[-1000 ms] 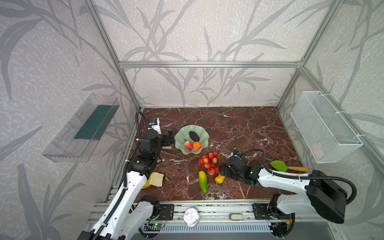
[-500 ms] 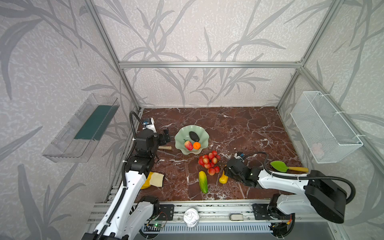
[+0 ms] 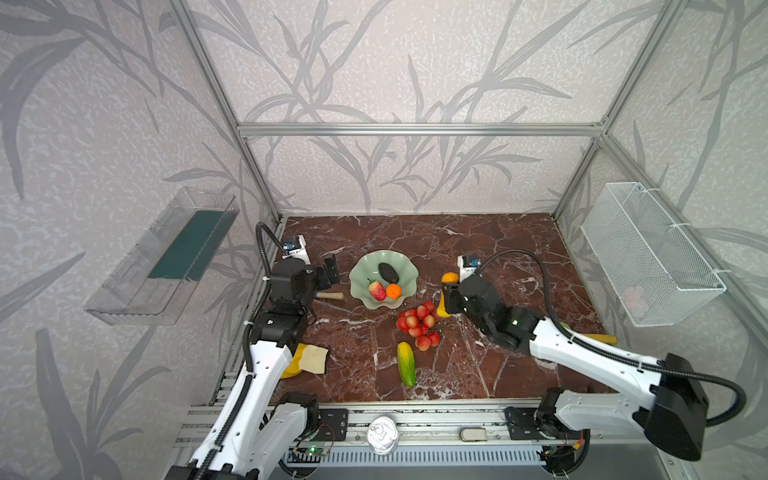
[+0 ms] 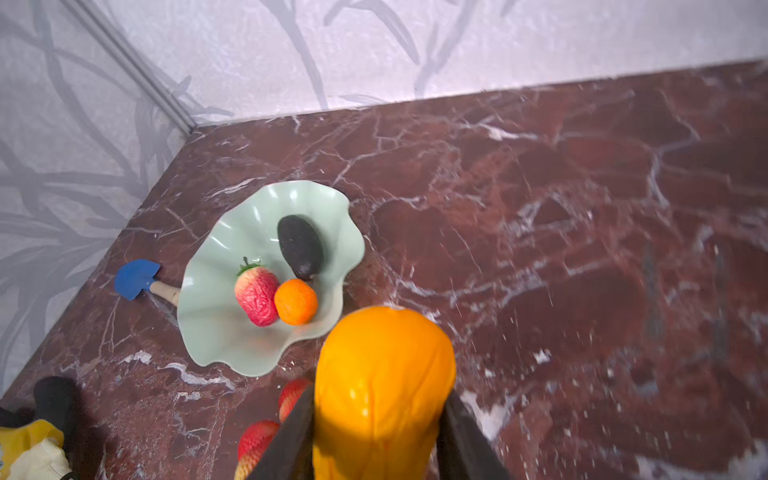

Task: Place and organize the fake fruits in the fruit bowl
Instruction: 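Grasp the yellow squash with the right gripper, then place the squash in the bowl with the right gripper and release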

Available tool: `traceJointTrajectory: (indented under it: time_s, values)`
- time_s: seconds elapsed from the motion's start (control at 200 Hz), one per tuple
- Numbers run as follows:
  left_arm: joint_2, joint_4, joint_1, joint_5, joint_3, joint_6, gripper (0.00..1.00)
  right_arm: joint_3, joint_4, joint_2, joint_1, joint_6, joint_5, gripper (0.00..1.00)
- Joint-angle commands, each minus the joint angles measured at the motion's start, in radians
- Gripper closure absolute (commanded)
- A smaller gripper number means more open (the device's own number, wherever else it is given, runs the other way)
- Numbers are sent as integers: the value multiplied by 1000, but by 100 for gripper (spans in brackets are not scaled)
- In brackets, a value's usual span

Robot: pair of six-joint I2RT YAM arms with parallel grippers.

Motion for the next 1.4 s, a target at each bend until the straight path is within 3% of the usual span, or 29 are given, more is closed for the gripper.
traceJointTrajectory:
  time_s: [0.0,0.145,0.3,0.555,0.74,0.895,1.035,1.24,1.32,1.395]
  values:
    - [-4,6,11,-9,-5,-2,6,134,49,139,-42,-212,-150,65]
    - [-4,7,14,-5,-6,-6,6,302,81,343,-99,-231,-341,65]
    - [-10,5,17,-8,-6,-2,6,515,21,575,-121,-271,-398,64]
    - [-15,1,20,-10,-9,-5,6,644,-1,794,-128,-270,-404,61]
    - [-14,2,20,-6,-10,-9,6,695,-33,855,-137,-271,-403,43]
    - [-10,-9,20,1,-12,-21,6,695,-32,791,-149,-274,-400,29]
    - [-5,-30,17,66,-12,-47,7,596,30,629,-165,-280,-378,17]
    - [47,-112,10,376,-15,-153,22,308,82,322,-207,-266,-357,0]
    - [62,-147,-41,444,-35,-203,26,189,74,216,-229,-262,-344,1]
    - [61,-196,-150,410,-49,-210,27,101,38,129,-256,-264,-332,1]
